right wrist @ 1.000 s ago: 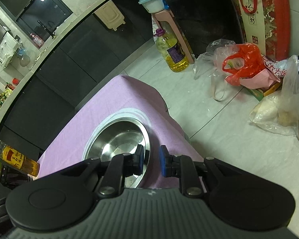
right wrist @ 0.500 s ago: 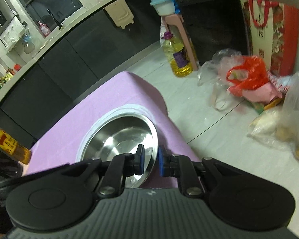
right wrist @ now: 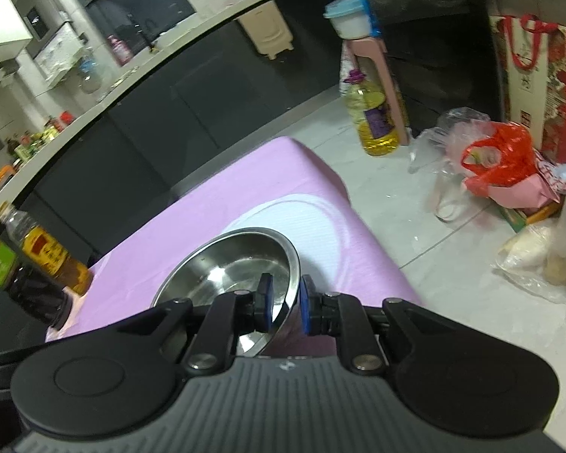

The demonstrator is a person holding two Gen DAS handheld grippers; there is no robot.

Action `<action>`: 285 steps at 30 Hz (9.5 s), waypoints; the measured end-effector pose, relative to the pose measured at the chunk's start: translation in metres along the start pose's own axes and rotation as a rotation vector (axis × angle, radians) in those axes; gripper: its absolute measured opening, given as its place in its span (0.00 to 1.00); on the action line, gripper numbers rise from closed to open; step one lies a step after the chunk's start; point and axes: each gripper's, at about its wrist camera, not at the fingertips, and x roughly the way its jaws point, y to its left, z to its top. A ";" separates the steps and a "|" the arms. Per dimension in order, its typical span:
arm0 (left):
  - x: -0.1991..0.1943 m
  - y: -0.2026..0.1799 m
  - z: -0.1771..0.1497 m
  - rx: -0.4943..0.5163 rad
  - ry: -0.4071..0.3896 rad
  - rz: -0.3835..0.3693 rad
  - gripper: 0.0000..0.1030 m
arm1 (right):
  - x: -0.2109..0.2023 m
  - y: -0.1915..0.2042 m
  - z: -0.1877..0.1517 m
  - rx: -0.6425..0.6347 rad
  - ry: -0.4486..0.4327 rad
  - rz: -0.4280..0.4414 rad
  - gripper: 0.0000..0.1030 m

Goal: Organize plates and bowls
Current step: 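Lift the steel bowl with both grippers and carry it toward the pink dish, then lower the steel bowl into the pink square dish with both grippers, then grip the pink dish and green plate stack rim with both grippers, then lift the plate stack and carry it toward the black bowl, then lower the plate stack onto the black bowl with both grippers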

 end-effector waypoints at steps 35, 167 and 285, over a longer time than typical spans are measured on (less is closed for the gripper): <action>-0.150 0.174 -0.064 -0.221 -0.152 0.129 0.14 | -0.026 0.181 -0.063 -0.378 0.071 0.249 0.15; -0.121 0.271 -0.098 -0.381 -0.085 0.179 0.29 | 0.071 0.249 -0.107 -0.434 0.402 0.191 0.34; -0.192 0.181 -0.186 -0.322 -0.008 -0.054 0.45 | -0.073 0.146 -0.155 -0.176 0.367 0.211 0.54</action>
